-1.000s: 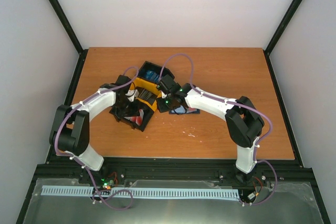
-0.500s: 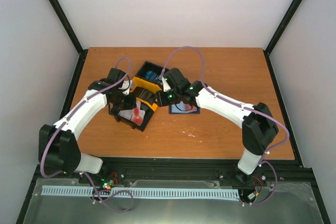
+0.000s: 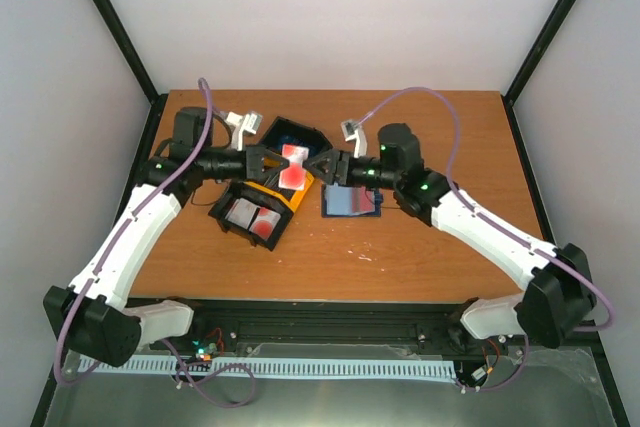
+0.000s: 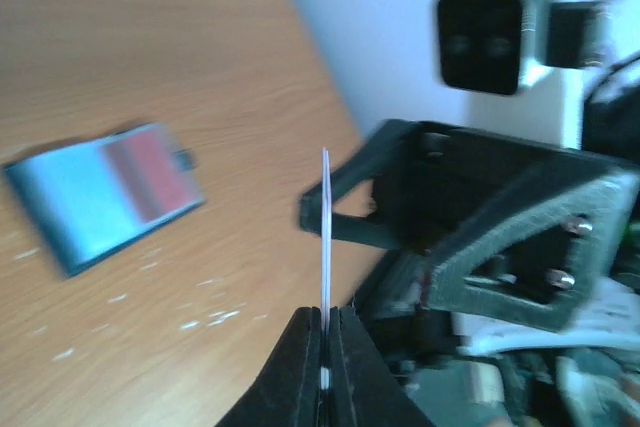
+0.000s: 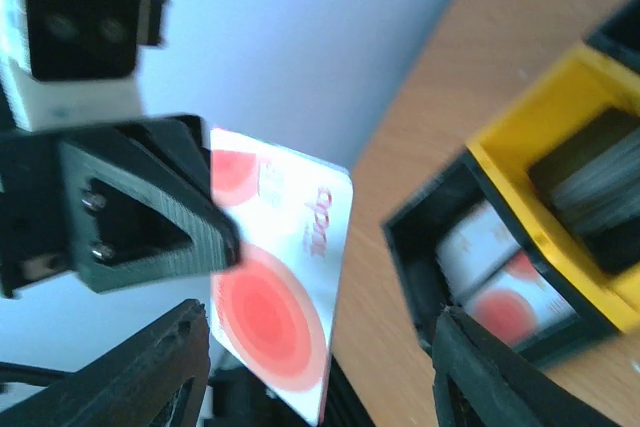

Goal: Put the credit cards into the card holder
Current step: Pick up the credit card from the storage box, then place the credit card at the center of the board, then insert the credit card into the card holder.

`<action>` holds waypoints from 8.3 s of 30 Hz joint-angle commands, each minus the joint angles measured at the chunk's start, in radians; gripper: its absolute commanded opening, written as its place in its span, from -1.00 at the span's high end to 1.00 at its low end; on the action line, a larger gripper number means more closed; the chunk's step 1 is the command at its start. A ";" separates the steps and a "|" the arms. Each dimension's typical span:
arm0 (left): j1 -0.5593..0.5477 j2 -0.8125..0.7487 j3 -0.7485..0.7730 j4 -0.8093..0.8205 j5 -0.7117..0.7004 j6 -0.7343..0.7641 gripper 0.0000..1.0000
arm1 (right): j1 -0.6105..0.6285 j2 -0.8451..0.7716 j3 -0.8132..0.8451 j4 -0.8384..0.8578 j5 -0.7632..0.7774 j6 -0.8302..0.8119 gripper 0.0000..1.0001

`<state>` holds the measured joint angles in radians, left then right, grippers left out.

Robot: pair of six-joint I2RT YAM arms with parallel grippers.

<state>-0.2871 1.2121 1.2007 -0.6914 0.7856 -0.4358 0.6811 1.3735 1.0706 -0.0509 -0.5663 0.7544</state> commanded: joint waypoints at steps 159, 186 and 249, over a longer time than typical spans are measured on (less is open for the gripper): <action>0.212 -0.172 -0.161 0.029 -0.247 -0.063 0.99 | 0.282 0.690 0.517 -0.342 0.273 -0.006 0.94; 0.210 -0.082 -0.150 0.051 -0.119 0.030 0.99 | 0.284 0.518 0.503 -0.529 0.608 0.010 0.20; -0.377 0.734 -0.244 0.977 -0.338 -0.594 0.99 | -0.282 0.307 -0.006 -0.429 0.366 -0.286 0.35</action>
<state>-0.6548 1.9240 0.9649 0.2569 0.4427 -0.9974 0.4034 1.6840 1.0576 -0.4950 -0.1181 0.4953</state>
